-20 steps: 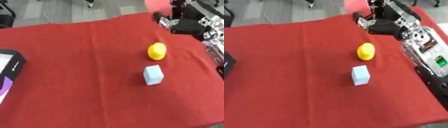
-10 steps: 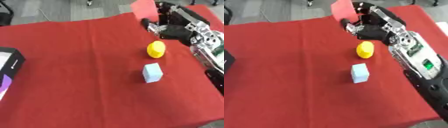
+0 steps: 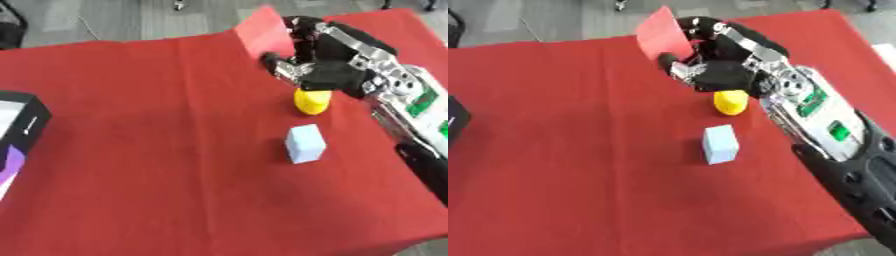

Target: Pick up the objects with one hand, pass them to the other hand, and then place them into the box on the other side of the table.

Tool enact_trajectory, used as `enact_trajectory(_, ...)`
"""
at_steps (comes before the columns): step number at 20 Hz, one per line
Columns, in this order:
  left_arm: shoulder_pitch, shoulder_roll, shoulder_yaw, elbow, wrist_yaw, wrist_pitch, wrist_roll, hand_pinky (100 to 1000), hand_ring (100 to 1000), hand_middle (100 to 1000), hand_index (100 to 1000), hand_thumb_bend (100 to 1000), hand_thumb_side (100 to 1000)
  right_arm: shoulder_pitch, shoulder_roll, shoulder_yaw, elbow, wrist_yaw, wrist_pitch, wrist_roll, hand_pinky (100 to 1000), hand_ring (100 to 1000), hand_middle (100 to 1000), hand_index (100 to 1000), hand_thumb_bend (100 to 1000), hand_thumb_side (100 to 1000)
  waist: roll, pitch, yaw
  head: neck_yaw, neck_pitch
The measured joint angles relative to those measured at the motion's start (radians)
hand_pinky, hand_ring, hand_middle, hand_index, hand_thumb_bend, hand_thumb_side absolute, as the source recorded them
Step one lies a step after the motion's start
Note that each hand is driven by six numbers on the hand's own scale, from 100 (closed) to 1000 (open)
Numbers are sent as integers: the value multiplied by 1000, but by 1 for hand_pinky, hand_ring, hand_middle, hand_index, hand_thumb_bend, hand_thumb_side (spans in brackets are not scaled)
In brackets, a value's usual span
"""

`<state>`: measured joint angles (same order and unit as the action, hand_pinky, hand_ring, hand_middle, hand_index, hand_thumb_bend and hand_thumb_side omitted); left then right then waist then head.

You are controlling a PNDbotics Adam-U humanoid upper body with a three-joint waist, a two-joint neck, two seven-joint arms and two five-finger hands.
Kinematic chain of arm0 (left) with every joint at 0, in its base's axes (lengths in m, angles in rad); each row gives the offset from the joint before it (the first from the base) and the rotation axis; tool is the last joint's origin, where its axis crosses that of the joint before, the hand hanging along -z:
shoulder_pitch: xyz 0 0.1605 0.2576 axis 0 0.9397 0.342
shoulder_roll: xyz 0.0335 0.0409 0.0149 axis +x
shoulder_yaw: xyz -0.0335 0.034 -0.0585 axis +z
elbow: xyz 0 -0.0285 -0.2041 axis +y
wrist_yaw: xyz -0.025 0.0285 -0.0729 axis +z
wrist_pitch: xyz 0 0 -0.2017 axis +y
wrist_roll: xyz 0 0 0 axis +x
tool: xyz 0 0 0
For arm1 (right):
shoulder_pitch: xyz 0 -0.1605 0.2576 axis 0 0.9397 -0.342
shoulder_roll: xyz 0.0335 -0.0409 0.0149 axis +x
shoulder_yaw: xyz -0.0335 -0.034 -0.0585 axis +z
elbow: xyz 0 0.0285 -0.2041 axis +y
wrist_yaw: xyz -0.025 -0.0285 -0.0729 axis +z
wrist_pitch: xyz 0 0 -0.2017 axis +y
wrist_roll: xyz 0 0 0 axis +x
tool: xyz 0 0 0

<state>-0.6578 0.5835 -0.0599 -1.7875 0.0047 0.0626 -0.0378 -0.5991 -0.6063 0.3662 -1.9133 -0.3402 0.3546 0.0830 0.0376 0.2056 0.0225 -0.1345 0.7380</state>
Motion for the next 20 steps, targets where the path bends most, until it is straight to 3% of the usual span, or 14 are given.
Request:
enact_trajectory(11,-70,41,-113,60,-40,35,-106,775,776,781,778,191,621,-30,35,62,15,19,-6,19,635,600,343,540,100,215,0,-5,34,-27,25)
enact_trajectory(20,-166,40,-231,133,-101,62,-196,779,780,785,786,197,640,-52,66,99,36,28,-30,7,634,601,343,540,100,198,0,-6,50,-45,26)
